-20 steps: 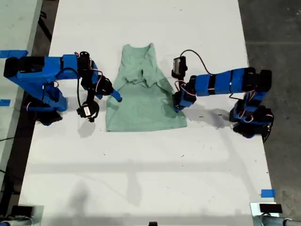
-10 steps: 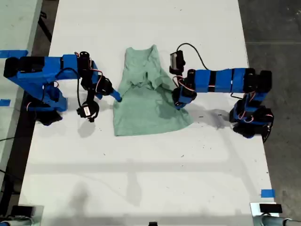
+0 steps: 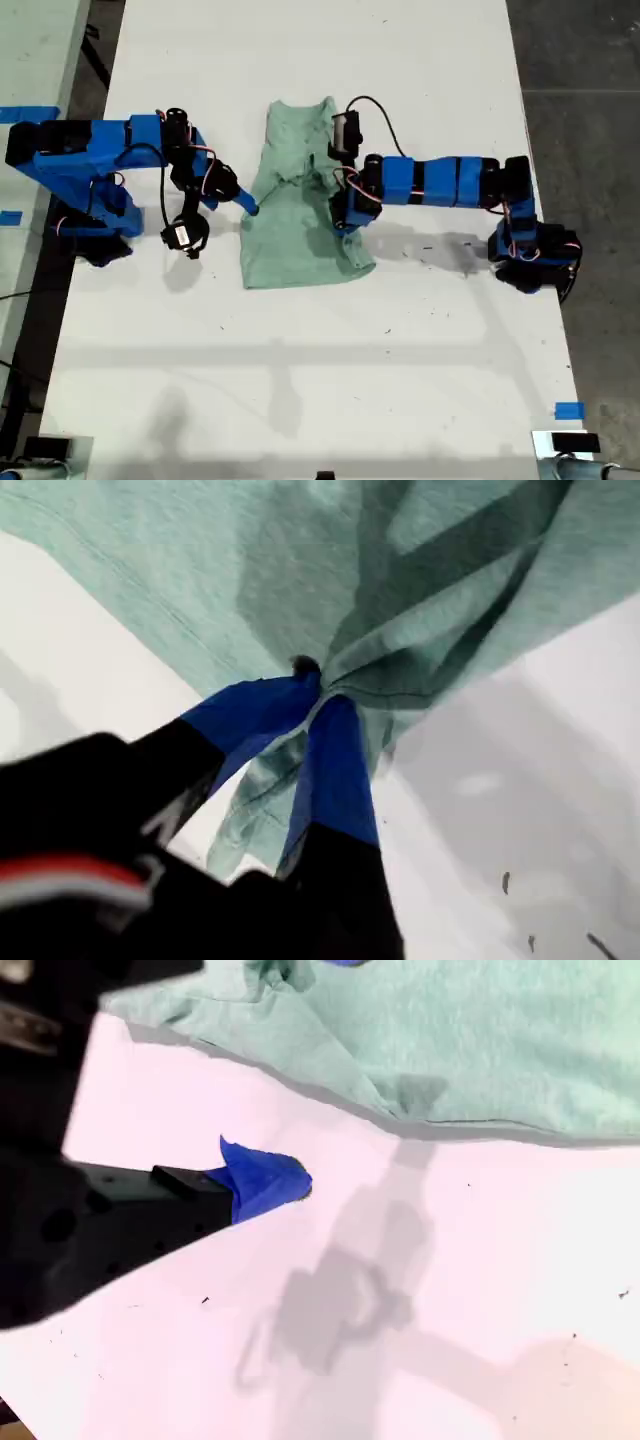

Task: Fold tshirt

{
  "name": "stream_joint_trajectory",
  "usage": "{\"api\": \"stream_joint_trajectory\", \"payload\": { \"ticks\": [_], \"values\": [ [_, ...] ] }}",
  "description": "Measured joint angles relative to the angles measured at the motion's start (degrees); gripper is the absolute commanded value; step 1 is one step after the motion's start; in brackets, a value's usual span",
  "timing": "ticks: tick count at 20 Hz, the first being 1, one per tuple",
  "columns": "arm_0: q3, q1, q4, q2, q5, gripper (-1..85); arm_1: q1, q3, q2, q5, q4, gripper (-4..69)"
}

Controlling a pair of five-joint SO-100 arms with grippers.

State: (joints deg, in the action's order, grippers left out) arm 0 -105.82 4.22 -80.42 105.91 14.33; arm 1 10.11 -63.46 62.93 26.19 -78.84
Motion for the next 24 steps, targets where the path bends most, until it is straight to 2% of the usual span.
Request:
{"api": "stream_joint_trajectory", "payload": {
  "ticks": [3,5,7,10,13,16,18,21,24],
  "values": [
    [0.00,0.00,0.00,0.00,0.00,28.1,0.00,0.00,-4.48,-0.18,8.26,-1.9],
    [0.00,0.00,0.00,0.00,0.00,28.0,0.09,0.00,-8.17,-0.18,11.43,-0.3],
    [0.00,0.00,0.00,0.00,0.00,27.9,0.35,0.18,-9.23,-0.18,12.74,13.9],
    [0.00,0.00,0.00,0.00,0.00,28.0,1.05,0.44,-10.02,-0.18,12.74,22.9],
    [0.00,0.00,0.00,0.00,0.00,27.7,1.14,4.22,-10.63,-0.18,8.70,27.1],
    [0.00,0.00,0.00,0.00,0.00,27.2,1.14,11.69,-10.20,-0.09,-2.99,26.4],
    [0.00,0.00,-0.26,0.00,-0.09,27.3,1.05,12.30,-3.78,-0.09,-8.53,26.2],
    [0.00,0.00,0.70,-0.09,-0.09,27.7,0.97,8.17,6.68,-0.09,-11.16,26.0],
    [-1.85,0.00,4.83,-3.52,-0.35,27.8,0.97,6.50,9.49,0.35,-11.95,25.6]
  ]
}}
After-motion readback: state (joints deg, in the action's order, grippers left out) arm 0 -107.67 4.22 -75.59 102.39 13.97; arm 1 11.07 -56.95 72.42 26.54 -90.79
